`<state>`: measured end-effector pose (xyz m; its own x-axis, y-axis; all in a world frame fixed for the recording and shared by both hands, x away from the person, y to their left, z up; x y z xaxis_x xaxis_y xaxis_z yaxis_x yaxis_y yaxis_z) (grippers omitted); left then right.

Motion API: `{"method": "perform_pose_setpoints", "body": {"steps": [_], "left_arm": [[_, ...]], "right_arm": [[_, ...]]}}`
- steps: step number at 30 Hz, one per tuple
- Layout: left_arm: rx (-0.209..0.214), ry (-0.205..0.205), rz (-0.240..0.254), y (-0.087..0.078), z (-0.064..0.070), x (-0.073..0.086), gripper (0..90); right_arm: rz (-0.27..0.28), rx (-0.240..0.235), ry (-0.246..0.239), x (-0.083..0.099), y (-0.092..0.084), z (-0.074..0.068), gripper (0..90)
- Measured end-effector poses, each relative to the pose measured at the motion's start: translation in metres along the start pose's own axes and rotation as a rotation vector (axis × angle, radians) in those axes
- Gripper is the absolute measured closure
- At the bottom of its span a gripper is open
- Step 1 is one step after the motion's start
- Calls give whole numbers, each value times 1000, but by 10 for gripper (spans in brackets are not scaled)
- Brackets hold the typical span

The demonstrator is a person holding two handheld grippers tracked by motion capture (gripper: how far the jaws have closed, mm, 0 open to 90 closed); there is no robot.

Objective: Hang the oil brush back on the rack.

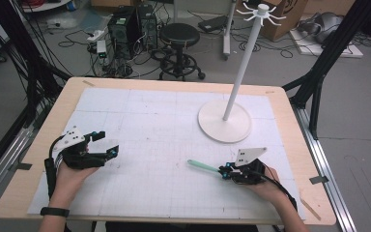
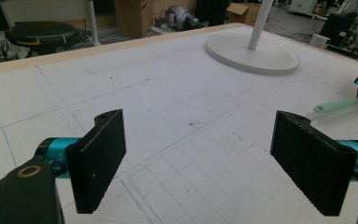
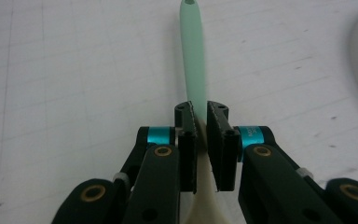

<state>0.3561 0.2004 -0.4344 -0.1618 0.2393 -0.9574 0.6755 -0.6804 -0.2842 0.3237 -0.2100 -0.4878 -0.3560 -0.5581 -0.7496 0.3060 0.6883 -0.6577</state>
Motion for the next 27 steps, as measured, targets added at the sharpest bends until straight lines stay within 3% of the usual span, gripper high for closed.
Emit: {"method": "perform_pose_setpoints", "body": {"steps": [11, 12, 13, 16, 18, 20, 21, 22, 27], "left_arm": [[-4, -3, 8, -1, 0, -1, 187], [-4, -3, 8, -2, -1, -1, 187], [-4, -3, 8, -2, -1, -1, 187], [-8, -5, 16, -3, -2, -2, 186], [-8, -9, 19, -4, -2, -2, 186], [-9, -11, 22, -5, -4, -2, 185], [-9, -11, 22, -5, -4, -2, 185], [-9, -11, 24, -6, -4, -2, 185], [-8, -9, 24, -6, -3, -3, 185]], "right_arm": [[149, 123, 103, -17, -31, 21, 832], [190, 155, 119, -25, -40, 26, 832], [190, 155, 119, -25, -40, 26, 832], [261, 217, 155, -41, -58, 34, 832], [270, 225, 155, -43, -62, 36, 832], [321, 254, 174, -56, -80, 41, 832], [321, 254, 174, -56, -80, 41, 832], [363, 265, 188, -63, -93, 44, 832], [413, 294, 193, -77, -118, 52, 832]]}}
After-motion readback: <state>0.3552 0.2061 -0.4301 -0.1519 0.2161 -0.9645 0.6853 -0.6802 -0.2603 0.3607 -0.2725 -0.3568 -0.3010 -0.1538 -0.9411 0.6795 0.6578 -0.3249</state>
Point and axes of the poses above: each handheld gripper's, and its own axes: y roughly forward along the jaws, x roughly out of its underside, z roughly to its right, the point moved 8 cm from there along y, roughly forward along the jaws, and after that the axes turned 9 degrees about y, right-handed, at the moved point
